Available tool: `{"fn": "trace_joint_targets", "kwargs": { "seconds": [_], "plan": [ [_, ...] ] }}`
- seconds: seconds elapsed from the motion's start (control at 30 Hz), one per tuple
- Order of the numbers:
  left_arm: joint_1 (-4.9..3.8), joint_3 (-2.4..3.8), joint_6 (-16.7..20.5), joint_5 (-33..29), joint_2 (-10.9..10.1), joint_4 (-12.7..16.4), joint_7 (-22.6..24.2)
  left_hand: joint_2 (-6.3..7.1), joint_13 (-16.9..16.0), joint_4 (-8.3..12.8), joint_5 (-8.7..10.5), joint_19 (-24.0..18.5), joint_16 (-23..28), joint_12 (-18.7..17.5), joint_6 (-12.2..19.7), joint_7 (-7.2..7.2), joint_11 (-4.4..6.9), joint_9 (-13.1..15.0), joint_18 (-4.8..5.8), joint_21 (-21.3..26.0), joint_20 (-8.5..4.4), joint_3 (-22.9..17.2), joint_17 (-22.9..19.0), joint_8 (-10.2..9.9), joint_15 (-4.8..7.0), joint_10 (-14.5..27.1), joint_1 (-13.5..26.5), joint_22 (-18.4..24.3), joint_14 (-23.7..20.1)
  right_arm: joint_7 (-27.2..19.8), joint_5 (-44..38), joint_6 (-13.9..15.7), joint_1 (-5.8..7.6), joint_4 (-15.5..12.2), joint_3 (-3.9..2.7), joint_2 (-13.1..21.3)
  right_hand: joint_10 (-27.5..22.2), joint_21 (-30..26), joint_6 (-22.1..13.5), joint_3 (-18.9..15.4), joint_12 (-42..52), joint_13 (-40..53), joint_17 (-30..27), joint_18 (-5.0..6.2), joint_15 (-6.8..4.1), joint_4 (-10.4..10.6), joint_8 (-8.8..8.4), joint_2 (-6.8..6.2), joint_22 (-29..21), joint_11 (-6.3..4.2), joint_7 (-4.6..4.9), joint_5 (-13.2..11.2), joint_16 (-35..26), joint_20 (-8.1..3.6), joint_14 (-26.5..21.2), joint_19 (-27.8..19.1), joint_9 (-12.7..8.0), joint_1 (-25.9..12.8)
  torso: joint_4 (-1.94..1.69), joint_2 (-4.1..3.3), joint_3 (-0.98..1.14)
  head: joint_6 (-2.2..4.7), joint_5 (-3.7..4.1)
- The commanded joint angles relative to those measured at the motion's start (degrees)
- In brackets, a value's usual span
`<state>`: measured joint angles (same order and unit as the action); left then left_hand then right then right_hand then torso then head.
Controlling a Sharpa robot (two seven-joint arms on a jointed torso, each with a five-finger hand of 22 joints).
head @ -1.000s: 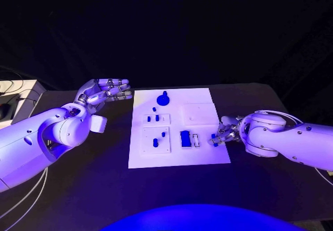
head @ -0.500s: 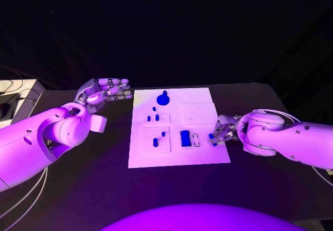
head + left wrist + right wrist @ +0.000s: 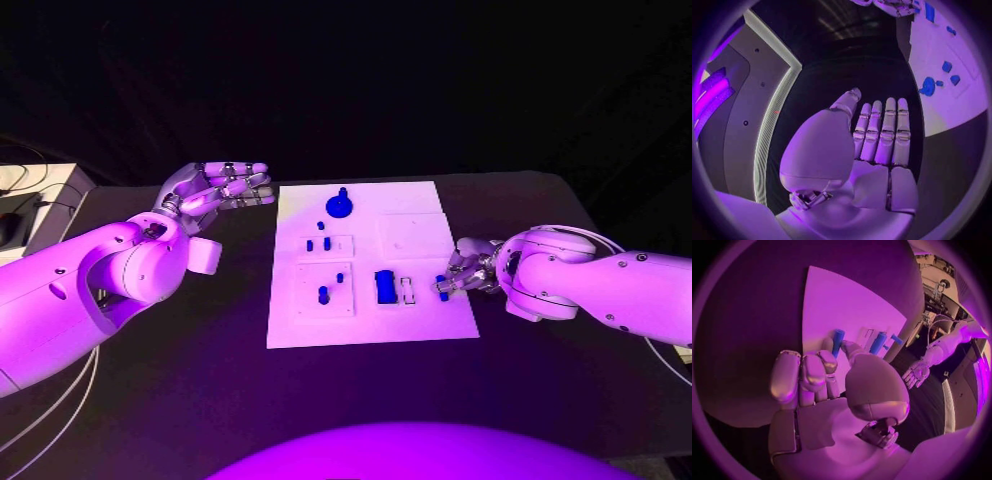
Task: Assemble the parts on the task board
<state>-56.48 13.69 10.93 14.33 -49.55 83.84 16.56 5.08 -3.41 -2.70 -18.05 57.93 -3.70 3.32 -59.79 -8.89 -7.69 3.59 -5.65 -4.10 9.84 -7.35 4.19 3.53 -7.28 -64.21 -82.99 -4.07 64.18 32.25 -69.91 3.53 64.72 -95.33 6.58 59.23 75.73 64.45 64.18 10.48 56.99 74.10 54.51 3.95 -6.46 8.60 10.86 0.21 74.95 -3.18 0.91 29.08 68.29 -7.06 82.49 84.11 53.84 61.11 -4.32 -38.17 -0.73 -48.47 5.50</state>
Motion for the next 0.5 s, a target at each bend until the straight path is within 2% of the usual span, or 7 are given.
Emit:
{"fn": "trace_joint_targets", "kwargs": {
  "seconds": [0.03,0.2,0.37,0.5],
  "plan": [
    [0.02,0.04,-0.7,-0.3,0.0,0.1,0.2,-0.21,0.0,-0.3,-0.21,-0.4,0.2,0.1,0.2,-0.32,-0.18,0.0,0.49,0.1,-0.07,-0.1,0.1,0.0,0.13,0.3,-0.4,0.1,-0.1,-0.3,3.6,-3.2,-1.02,0.3,0.86,-0.1,0.0,-0.1,-0.4,16.4,-0.4,-0.1,0.0,-0.58,0.05,-15.2,-0.02,0.10,8.7,-0.03,0.12,-0.2,-0.4,-0.07,0.2,2.5,-0.1,-1.0,0.01,-0.05,0.01,0.00,0.13],
    [0.02,0.04,-0.7,-0.3,0.0,0.2,0.2,-0.21,0.0,-0.3,-0.21,-0.4,0.2,0.1,0.2,-0.32,-0.18,0.0,0.49,0.1,-0.07,-0.1,0.1,0.0,0.13,0.3,-0.4,0.1,-0.1,-1.4,4.6,-2.2,-1.00,0.3,0.86,-0.1,-0.1,-0.1,-0.4,19.9,-0.5,-0.2,0.0,-0.54,0.08,-15.6,0.00,0.14,8.7,0.01,0.30,-0.7,-0.5,-0.04,0.1,2.5,0.0,-2.1,0.02,-0.04,0.03,0.00,0.05],
    [0.02,0.04,-0.7,-0.3,0.0,0.2,0.2,-0.21,0.0,-0.3,-0.21,-0.4,0.2,0.1,0.2,-0.32,-0.18,0.0,0.49,0.1,-0.07,-0.1,0.1,0.0,0.13,0.3,-0.4,0.1,-0.1,-2.2,5.7,-0.6,-0.81,-0.4,0.85,0.2,0.0,-0.1,-0.3,20.4,-0.5,-0.2,-0.1,-0.54,0.08,-16.0,0.08,0.20,8.7,-0.01,0.29,-0.5,-0.5,-0.05,0.2,2.5,0.1,-2.1,0.01,-0.03,0.06,-0.01,-0.02],
    [0.02,0.04,-0.8,-0.3,0.0,0.1,0.2,-0.13,0.0,-0.4,-0.21,-0.4,0.2,0.1,0.2,-0.43,-0.21,0.0,0.48,0.1,-0.07,-0.2,0.1,0.0,0.14,0.3,-0.5,0.1,-0.1,-2.7,6.7,0.6,-0.10,-1.5,0.83,0.5,0.0,-0.1,-0.3,20.5,-0.6,-0.3,-0.1,-0.53,0.08,-16.3,0.11,0.23,8.7,-0.01,0.32,-0.5,-0.5,-0.05,0.2,2.5,0.2,-2.1,-0.03,-0.04,0.02,-0.03,0.04]
  ]
}}
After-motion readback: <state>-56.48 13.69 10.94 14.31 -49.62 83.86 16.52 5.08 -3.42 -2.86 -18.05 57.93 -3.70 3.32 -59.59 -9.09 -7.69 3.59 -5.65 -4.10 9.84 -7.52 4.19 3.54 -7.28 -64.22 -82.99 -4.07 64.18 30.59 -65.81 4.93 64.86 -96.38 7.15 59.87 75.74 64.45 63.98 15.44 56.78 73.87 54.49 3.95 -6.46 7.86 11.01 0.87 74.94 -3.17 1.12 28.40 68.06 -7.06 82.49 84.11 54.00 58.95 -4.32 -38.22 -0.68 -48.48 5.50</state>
